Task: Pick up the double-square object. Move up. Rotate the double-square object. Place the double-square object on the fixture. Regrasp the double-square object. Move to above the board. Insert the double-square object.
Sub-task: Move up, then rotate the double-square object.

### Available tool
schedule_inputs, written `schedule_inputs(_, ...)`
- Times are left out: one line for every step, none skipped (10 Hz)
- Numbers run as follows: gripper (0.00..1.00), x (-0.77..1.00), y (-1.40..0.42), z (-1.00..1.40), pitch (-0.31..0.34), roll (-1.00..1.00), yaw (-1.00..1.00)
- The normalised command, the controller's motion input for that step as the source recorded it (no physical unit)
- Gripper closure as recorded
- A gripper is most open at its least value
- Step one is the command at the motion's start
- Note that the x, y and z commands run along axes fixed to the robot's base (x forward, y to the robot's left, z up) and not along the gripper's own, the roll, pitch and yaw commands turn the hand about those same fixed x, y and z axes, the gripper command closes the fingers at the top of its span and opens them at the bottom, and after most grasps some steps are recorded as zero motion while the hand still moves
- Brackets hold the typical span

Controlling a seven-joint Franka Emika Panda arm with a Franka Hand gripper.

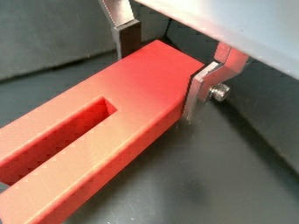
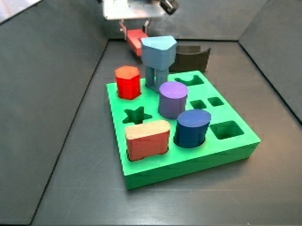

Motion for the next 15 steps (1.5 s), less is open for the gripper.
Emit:
schedule_inputs(1.0,-0.01,0.0,0.34,0.093,0.07,-0.01)
schedule_inputs(1.0,-0.02,-0.01,0.19,0.104,0.09,0.0)
schedule_inputs(1.0,0.04,-1.0,0.64,0.0,0.0,0.0)
schedule_inputs(1.0,0.04,-1.0,0.6,-0.008,0.01,0.01)
schedule_inputs(1.0,0.0,-1.0,0.61,0.004,0.06,0.01)
schedule_inputs(1.0,-0.01,-0.86,0.55,0.019,0.07,0.02)
schedule_inputs(1.0,-0.01,-0.67,0.44,0.044,0.09,0.02)
schedule_inputs(1.0,-0.01,-0.48,0.34,0.064,0.09,0.02)
schedule_inputs(1.0,-0.01,-0.27,0.22,0.074,0.11,0.02)
schedule_inputs(1.0,0.0,0.0,0.0,0.0,0.0,-1.0)
schedule_inputs(1.0,0.02,0.05,-0.07,-0.001,0.0,-1.0)
schedule_inputs(1.0,0.03,0.06,-0.06,-0.002,-0.01,-1.0)
schedule_inputs(1.0,0.03,0.04,-0.04,-0.003,-0.01,-1.0)
schedule_inputs(1.0,0.03,0.04,-0.03,-0.003,-0.01,-1.0)
schedule_inputs(1.0,0.03,0.04,-0.03,-0.003,-0.01,-1.0)
